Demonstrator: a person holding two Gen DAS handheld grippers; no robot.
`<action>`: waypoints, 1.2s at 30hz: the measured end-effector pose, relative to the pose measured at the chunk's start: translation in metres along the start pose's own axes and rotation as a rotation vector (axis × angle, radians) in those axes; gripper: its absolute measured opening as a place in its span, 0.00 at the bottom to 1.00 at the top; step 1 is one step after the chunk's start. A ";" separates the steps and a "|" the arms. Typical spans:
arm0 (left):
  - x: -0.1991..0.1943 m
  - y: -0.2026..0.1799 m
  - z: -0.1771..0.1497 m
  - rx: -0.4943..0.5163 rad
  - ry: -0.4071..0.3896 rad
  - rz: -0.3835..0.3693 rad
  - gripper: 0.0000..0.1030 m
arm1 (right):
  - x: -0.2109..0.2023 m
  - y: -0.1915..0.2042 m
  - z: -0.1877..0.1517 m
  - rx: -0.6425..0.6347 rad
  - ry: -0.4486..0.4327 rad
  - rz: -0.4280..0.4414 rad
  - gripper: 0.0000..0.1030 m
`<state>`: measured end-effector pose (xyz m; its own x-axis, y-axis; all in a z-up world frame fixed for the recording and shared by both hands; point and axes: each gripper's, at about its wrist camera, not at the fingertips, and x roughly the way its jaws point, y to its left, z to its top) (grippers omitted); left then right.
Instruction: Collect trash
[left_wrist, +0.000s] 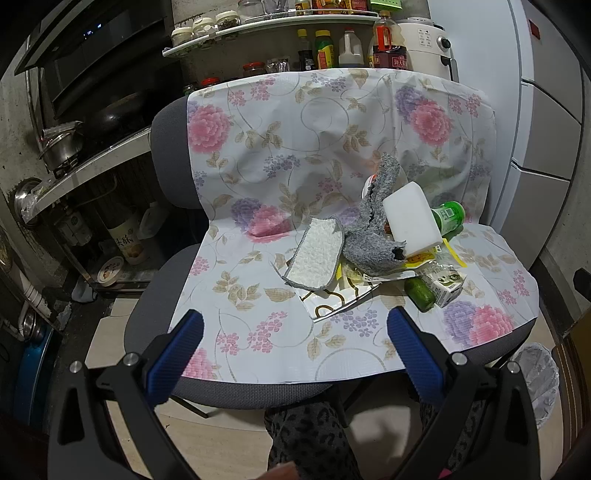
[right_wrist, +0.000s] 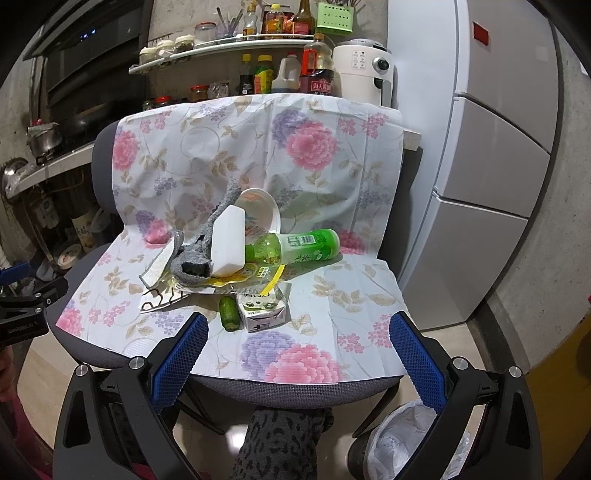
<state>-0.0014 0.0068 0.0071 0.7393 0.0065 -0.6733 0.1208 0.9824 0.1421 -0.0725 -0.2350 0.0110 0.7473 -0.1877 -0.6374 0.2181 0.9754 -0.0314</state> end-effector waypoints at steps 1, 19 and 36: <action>0.000 0.000 0.000 0.000 0.000 -0.001 0.94 | 0.000 0.000 0.001 0.000 0.000 -0.001 0.94; 0.000 0.000 0.000 -0.002 0.000 -0.002 0.94 | -0.002 0.000 0.000 0.005 -0.002 0.000 0.94; 0.000 0.002 0.001 -0.005 0.000 -0.005 0.94 | -0.002 0.000 -0.001 0.010 -0.001 -0.002 0.94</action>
<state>-0.0008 0.0088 0.0083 0.7391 0.0018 -0.6736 0.1208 0.9834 0.1352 -0.0746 -0.2343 0.0116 0.7473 -0.1899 -0.6368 0.2260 0.9738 -0.0251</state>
